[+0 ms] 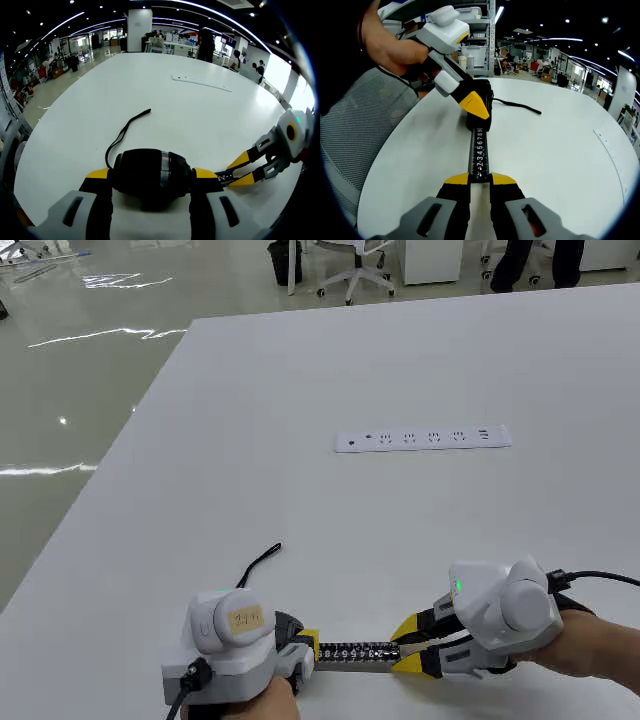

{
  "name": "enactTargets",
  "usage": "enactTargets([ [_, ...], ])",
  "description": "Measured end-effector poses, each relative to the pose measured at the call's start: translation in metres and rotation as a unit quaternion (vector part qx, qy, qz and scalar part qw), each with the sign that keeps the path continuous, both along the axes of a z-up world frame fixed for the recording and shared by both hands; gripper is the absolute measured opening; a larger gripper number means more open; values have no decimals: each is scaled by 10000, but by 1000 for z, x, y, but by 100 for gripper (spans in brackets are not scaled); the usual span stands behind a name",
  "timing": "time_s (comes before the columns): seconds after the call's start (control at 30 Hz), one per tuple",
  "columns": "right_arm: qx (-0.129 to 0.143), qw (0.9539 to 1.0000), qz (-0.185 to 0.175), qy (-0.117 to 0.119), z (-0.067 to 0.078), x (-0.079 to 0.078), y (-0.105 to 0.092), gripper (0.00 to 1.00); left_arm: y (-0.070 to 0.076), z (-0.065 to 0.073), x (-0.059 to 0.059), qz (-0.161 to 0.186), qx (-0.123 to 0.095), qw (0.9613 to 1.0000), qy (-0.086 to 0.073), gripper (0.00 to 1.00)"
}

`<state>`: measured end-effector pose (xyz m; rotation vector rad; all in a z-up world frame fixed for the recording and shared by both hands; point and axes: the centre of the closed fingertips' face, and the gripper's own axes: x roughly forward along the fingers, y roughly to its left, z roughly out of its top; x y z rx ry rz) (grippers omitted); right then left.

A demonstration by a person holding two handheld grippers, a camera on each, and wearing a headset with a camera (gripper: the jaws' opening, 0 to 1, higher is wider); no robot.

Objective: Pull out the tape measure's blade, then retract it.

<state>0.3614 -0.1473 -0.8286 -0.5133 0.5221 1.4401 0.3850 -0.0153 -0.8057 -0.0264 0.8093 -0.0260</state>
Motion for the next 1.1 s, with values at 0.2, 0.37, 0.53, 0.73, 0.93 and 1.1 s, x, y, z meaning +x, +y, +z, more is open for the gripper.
enactTargets([
  [0.2, 11, 10000, -16, 9, 0, 1, 2, 14, 0, 0, 0, 3, -5, 10000, 1, 57],
  [0.37, 11, 10000, -24, 16, -1, 1, 4, 14, 0, 0, 0, 8, -8, 10000, -5, 57],
  [0.53, 12, 10000, -35, 35, -1, 1, 5, 14, 0, 0, 0, -1, -15, 10000, -7, 57],
  [0.73, 17, 10000, -41, 32, -2, 1, 8, 14, 0, 0, -1, -2, -20, 10000, -8, 57],
  [0.93, 26, 10000, -41, 34, -2, 1, 10, 14, 0, 0, -1, -5, -22, 10000, -1, 57],
  [1.1, 30, 10000, -29, 22, -2, 1, 13, 14, 0, 0, -1, -2, -32, 10000, 6, 58],
])
